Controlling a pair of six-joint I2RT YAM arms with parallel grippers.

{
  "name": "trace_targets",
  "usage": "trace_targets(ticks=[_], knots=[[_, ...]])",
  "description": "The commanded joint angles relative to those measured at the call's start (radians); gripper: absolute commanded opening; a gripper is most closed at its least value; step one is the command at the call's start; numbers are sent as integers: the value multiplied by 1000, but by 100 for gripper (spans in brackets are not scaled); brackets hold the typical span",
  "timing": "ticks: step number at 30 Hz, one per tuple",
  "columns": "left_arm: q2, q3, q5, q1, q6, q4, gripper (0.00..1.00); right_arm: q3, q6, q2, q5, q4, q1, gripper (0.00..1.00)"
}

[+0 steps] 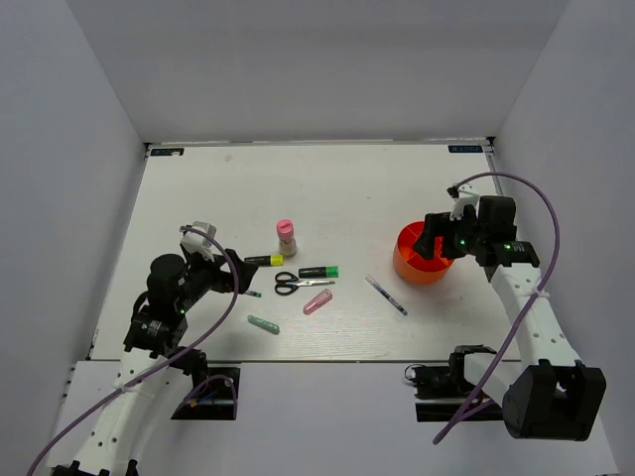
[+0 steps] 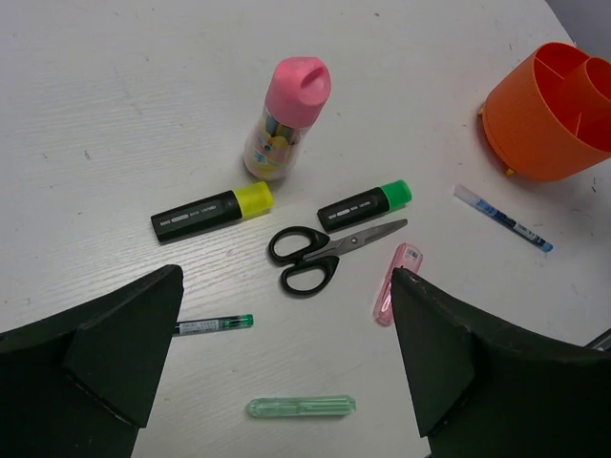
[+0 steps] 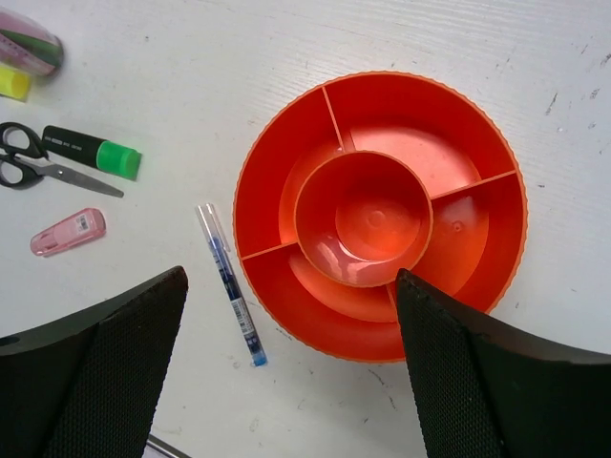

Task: Sort the stationery into containers
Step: Pick up the stationery from the center of the board.

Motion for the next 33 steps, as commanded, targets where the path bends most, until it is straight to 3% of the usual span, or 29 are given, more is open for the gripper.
trace_targets(ticks=[1, 9, 11, 14, 15, 16, 17, 19, 20, 22, 23, 24, 26, 27, 28, 29, 30, 31, 33], knots=[[8, -1, 22, -1, 8, -3, 100, -23, -5, -15, -21, 43, -1, 90], [23, 2, 38, -1, -4, 2, 100, -104, -166, -100, -154, 70, -2, 90], [28, 6, 36, -1, -9, -3, 100, -125, -182, -119, -220, 70, -1, 86], [33, 2, 42, -4, -12, 2, 95, -114, -228, -99, -274, 42, -1, 57], [34, 2, 48, -1, -12, 3, 91, -117, -239, -96, -277, 44, 1, 40], [33, 2, 54, -1, -10, 2, 80, -114, -240, -93, -287, 45, -2, 20], [39, 3, 58, -2, -9, 5, 43, -114, -242, -85, -289, 41, 1, 0], [52, 6, 55, -1, -10, 0, 6, -105, -254, -82, -304, 31, -1, 0], [62, 12, 42, -1, -13, -11, 0, -103, -268, -79, -336, 19, -2, 0], [65, 9, 39, -2, -15, -6, 0, -97, -294, -71, -361, 13, 1, 35], [63, 9, 27, -1, -13, -8, 0, -83, -308, -64, -379, -4, 4, 59], [65, 9, 19, -1, -13, -9, 0, -76, -321, -44, -436, -13, 7, 72], [79, 11, -34, -1, -15, -27, 0, -16, -396, -6, -500, -92, 10, 83], [83, 14, -56, -2, -15, -49, 7, 6, -412, 25, -511, -107, 22, 83], [89, 28, -77, -1, -16, -63, 26, 68, -398, 40, -522, -127, 25, 83], [95, 32, -138, -1, -19, -75, 52, 96, -394, 62, -524, -137, 33, 83], [117, 38, -152, -1, -24, -98, 89, 121, -383, 123, -522, -147, 62, 80], [125, 43, -160, -2, -24, -106, 97, 173, -381, 145, -519, -179, 73, 78], [148, 58, -172, -2, -26, -121, 100, 242, -345, 201, -496, -176, 122, 77]])
